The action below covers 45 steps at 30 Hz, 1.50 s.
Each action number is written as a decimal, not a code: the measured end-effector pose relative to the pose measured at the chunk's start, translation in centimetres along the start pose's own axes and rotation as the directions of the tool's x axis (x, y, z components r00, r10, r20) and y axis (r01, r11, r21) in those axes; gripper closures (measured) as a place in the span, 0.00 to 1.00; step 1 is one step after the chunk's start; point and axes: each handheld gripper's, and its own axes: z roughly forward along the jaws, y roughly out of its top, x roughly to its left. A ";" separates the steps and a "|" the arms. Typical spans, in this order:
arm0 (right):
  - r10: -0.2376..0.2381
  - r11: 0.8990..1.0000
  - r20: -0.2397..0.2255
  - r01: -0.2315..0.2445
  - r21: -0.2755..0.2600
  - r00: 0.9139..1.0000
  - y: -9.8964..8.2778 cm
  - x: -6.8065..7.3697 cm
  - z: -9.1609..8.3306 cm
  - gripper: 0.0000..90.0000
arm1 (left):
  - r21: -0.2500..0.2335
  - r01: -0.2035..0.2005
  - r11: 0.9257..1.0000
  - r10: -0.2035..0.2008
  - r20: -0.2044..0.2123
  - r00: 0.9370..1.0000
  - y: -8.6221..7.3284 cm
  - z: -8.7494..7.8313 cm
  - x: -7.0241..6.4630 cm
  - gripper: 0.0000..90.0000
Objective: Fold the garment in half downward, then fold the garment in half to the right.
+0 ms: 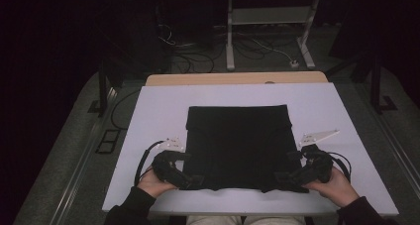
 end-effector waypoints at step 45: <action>-0.083 0.996 0.082 0.086 -0.030 0.993 10.7 -2.0 3.9 0.00 | -0.162 0.036 0.986 -0.069 -0.206 0.976 -3.8 -5.2 1.5 0.00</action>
